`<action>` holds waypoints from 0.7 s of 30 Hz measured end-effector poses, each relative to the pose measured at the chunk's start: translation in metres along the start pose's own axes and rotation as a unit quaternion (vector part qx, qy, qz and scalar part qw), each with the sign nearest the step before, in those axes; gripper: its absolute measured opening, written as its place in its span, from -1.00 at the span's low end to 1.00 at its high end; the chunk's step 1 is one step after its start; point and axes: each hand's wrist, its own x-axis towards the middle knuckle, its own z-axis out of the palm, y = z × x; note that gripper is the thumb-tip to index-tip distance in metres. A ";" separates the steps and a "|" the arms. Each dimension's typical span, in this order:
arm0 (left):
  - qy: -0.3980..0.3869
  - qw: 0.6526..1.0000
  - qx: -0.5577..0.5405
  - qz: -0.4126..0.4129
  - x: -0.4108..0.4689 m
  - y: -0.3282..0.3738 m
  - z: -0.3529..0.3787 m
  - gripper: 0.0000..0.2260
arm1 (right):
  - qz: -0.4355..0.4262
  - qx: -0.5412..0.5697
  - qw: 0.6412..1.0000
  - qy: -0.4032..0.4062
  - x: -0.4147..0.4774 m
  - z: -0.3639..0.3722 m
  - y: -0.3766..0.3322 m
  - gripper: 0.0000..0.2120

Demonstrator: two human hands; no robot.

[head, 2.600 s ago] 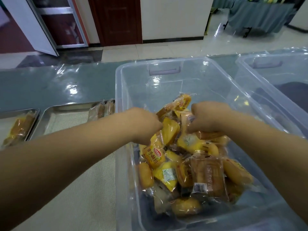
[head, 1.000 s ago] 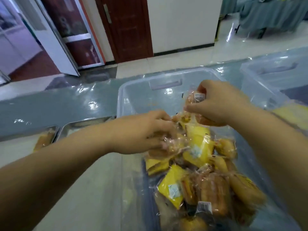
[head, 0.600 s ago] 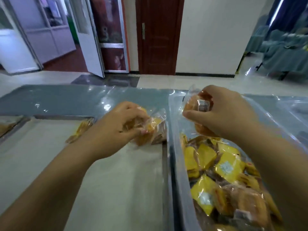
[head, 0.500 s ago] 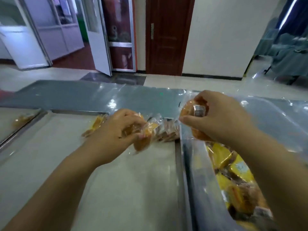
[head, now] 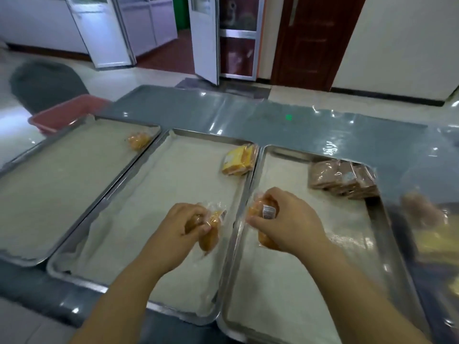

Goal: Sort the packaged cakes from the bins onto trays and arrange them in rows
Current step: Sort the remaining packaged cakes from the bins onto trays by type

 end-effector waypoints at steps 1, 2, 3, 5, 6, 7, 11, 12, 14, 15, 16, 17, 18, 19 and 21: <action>0.004 1.000 -0.003 -0.015 0.002 -0.010 -0.004 -0.78 | 0.001 0.004 1.000 -0.007 0.007 0.013 -0.004 -0.51; 0.008 1.000 -0.002 -0.027 0.003 -0.017 -0.007 -0.79 | 0.001 0.008 1.000 -0.010 0.013 0.024 -0.007 -0.52; 0.009 0.999 0.006 -0.039 0.005 -0.023 -0.010 -0.80 | 0.000 0.014 1.000 -0.012 0.020 0.035 -0.010 -0.53; 0.009 0.997 0.028 -0.073 0.011 -0.041 -0.018 -0.83 | -0.005 0.024 0.999 -0.029 0.041 0.060 -0.021 -0.54; 0.006 0.995 0.044 -0.094 0.013 -0.049 -0.023 -0.86 | -0.007 0.030 0.999 -0.043 0.051 0.072 -0.028 -0.53; 0.003 0.991 0.062 -0.115 0.015 -0.059 -0.030 -0.87 | -0.012 0.035 0.998 -0.057 0.061 0.085 -0.035 -0.53; -0.001 0.978 0.119 -0.174 0.025 -0.096 -0.062 -0.86 | -0.023 0.043 0.995 -0.088 0.090 0.134 -0.068 -0.47; -0.005 0.973 0.138 -0.183 0.029 -0.105 -0.070 -0.87 | -0.018 0.040 0.995 -0.089 0.095 0.145 -0.076 -0.46; -0.012 0.965 0.180 -0.191 0.037 -0.122 -0.083 -0.86 | 0.006 0.029 0.996 -0.089 0.100 0.164 -0.090 -0.43; -0.017 0.962 0.196 -0.188 0.042 -0.130 -0.088 -0.84 | 0.025 0.023 0.996 -0.087 0.101 0.172 -0.095 -0.42; -0.022 0.961 0.207 -0.182 0.048 -0.135 -0.091 -0.80 | 0.046 0.013 0.995 -0.083 0.102 0.178 -0.099 -0.39; -0.026 0.960 0.216 -0.175 0.055 -0.140 -0.094 -0.76 | 0.063 -0.002 0.995 -0.080 0.102 0.184 -0.103 -0.37; -0.032 0.959 0.230 -0.165 0.061 -0.145 -0.095 -0.73 | 0.077 -0.018 0.994 -0.079 0.102 0.190 -0.106 -0.33; -0.038 0.956 0.250 -0.150 0.067 -0.148 -0.094 -0.69 | 0.088 -0.028 0.993 -0.077 0.101 0.195 -0.108 -0.30; -0.052 0.953 0.275 -0.115 0.075 -0.150 -0.091 -0.59 | 0.107 -0.022 0.992 -0.070 0.097 0.203 -0.113 -0.24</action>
